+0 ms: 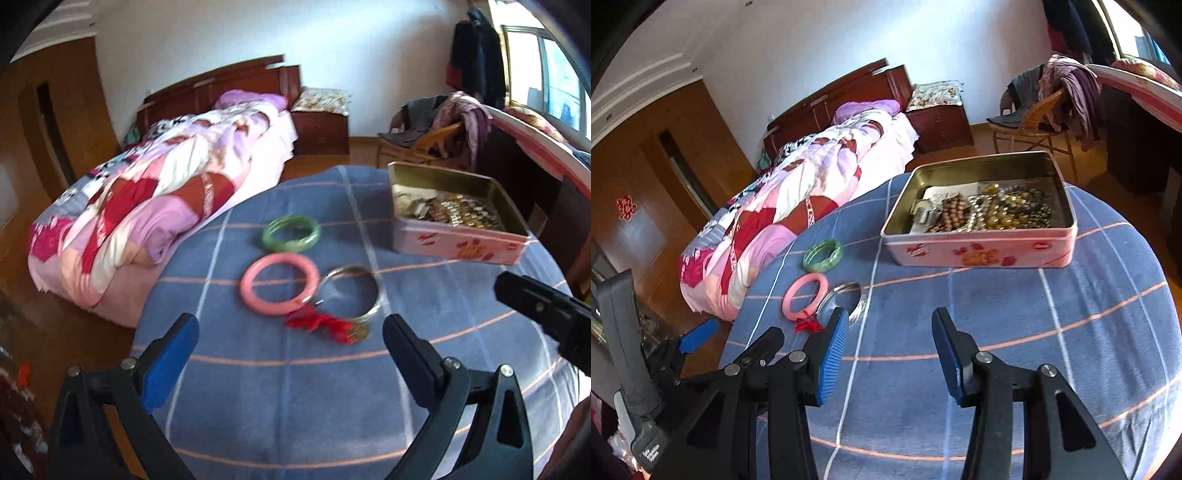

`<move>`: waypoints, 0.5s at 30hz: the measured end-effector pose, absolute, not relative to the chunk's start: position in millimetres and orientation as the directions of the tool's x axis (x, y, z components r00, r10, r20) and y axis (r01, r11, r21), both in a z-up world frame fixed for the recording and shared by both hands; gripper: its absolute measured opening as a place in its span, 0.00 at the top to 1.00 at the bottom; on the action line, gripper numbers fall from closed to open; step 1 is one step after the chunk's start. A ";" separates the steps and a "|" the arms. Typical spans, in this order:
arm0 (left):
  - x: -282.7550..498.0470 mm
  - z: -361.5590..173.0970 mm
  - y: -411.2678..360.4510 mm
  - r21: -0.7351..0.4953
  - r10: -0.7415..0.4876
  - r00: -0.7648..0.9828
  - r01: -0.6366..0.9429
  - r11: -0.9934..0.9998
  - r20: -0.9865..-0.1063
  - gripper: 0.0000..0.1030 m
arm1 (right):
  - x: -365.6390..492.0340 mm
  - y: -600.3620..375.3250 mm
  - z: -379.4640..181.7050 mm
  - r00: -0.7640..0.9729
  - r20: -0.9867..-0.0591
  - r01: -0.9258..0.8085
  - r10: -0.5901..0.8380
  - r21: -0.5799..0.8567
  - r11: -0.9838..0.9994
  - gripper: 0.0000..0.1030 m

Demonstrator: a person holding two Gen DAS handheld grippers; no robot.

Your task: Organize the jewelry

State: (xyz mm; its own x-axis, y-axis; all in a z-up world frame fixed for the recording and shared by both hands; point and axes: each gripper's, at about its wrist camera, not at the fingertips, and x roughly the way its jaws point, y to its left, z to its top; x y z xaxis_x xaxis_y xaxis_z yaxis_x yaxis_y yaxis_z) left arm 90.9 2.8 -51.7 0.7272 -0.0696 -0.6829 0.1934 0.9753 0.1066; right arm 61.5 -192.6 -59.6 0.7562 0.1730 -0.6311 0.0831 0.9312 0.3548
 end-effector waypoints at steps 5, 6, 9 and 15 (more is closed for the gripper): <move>92.0 -59.7 25.1 0.091 -0.035 0.710 0.139 0.986 -0.703 0.01 | 63.6 -179.6 -61.3 0.743 -0.642 0.058 0.190 0.344 0.937 0.53; 92.4 -60.5 28.5 0.089 -0.032 0.710 0.133 0.987 -0.704 0.01 | 63.2 -176.7 -61.3 0.743 -0.642 0.055 0.189 0.340 0.939 0.53; 94.5 -63.6 35.4 0.096 -0.014 0.706 0.115 0.989 -0.708 0.01 | 65.2 -173.9 -62.3 0.739 -0.645 0.050 0.194 0.339 0.939 0.53; 97.5 -65.2 42.8 0.099 0.000 0.709 0.098 0.990 -0.705 0.01 | 68.9 -170.2 -61.1 0.736 -0.647 0.045 0.198 0.338 0.940 0.53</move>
State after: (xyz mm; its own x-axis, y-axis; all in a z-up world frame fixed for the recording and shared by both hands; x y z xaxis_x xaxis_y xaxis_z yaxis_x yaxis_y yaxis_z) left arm 97.5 42.8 -65.2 0.7088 0.0003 -0.7054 0.0976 0.9903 0.0986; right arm 68.9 -170.2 -61.1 0.7364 0.1979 -0.6469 0.0447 0.9399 0.3384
